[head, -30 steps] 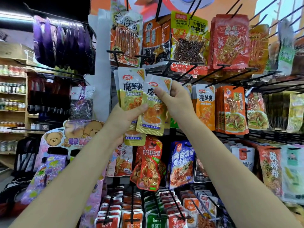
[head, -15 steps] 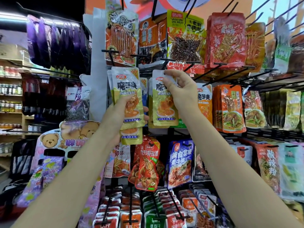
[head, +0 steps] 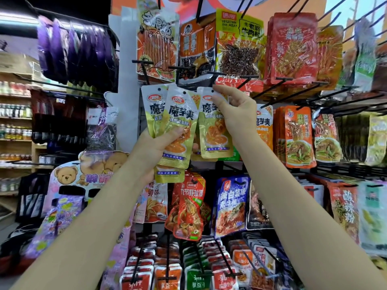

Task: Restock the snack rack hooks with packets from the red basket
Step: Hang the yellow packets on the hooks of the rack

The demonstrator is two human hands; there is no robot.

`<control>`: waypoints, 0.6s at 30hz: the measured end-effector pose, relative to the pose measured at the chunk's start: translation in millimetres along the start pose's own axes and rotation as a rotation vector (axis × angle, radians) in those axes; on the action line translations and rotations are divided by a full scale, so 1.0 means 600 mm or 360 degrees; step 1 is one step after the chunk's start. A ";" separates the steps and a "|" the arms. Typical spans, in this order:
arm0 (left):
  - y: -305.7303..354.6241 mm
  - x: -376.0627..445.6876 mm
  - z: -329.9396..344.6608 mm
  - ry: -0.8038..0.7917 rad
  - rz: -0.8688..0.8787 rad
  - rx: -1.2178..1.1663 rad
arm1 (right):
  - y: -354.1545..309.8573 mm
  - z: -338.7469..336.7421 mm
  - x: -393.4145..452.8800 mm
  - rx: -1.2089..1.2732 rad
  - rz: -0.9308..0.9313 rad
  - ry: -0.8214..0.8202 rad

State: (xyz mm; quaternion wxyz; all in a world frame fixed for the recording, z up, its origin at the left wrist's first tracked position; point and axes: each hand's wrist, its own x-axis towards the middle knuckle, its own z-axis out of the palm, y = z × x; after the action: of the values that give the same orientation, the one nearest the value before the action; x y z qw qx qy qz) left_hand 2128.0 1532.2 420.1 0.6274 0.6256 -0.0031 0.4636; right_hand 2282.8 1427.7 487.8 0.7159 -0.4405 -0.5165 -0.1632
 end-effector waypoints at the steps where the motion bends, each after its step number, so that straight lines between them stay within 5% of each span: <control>1: 0.000 0.000 0.001 0.0010 -0.0001 0.0007 | 0.002 -0.001 -0.001 0.0005 0.0004 0.0000; 9: 0.005 -0.005 0.006 0.0007 -0.0044 0.0039 | 0.011 0.002 0.015 -0.0249 0.0184 -0.0045; 14: 0.006 -0.005 0.006 0.0038 0.0035 0.0029 | 0.007 0.000 -0.022 -0.0597 -0.0121 0.0190; 18: 0.006 -0.007 0.010 -0.0040 0.0076 0.0025 | -0.004 0.023 -0.056 -0.0335 0.0039 -0.0212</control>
State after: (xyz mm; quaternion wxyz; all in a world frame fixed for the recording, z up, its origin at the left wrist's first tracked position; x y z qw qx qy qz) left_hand 2127.0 1524.4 421.8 0.6112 0.6360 -0.0222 0.4705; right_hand 2259.1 1429.9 460.3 0.6318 -0.5294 -0.5376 -0.1779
